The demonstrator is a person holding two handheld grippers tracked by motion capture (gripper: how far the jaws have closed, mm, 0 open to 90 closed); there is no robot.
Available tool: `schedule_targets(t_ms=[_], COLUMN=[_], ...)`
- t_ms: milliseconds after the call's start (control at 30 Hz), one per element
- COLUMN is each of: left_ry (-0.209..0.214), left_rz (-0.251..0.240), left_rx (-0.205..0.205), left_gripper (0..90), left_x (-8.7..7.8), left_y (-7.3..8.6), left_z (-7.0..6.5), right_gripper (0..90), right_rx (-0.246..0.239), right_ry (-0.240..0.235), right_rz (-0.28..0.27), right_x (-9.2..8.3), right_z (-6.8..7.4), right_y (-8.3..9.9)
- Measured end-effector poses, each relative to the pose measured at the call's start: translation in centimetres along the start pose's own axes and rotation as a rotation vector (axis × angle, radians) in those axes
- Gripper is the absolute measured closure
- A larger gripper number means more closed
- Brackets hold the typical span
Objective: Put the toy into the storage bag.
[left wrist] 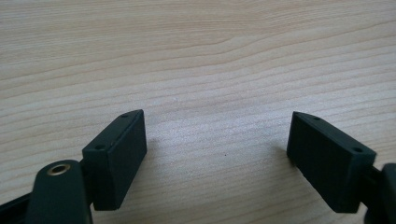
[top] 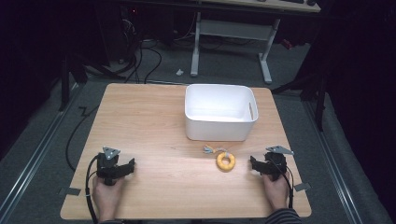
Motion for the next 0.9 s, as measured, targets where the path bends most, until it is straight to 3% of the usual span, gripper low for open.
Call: schedule_targets(t_ms=[400,600,800,900], left_ry=[0.0,0.0,0.0,0.0], left_rz=[0.0,0.0,0.0,0.0], left_rx=[0.0,0.0,0.0,0.0], left_gripper=[20.3,20.3,20.3,20.3], left_x=[0.0,0.0,0.0,0.0], left_y=[0.0,0.0,0.0,-0.01], left_z=[0.0,0.01,0.0,0.0], right_gripper=[18.2,16.5,16.7,21.8], right_rx=[0.004,-0.027,-0.026,-0.03], right_ry=[-0.003,-0.028,-0.028,-0.038], right_rz=[0.001,0.003,0.018,0.03], right_x=[0.02,-0.13,-0.17,-0.24], right_z=[0.08,0.16,0.18,0.09], right_y=[-0.03,0.15,0.14,0.08])
Point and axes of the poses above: each handheld gripper's, and its own axes: x roughly forward along the jaws, y roughly out of its underside, z roughly to its left, the point moved 10 cm from there along x, roughly forward along the jaws, and after that the axes turned 6 degrees about y, right-handed, at the moved point
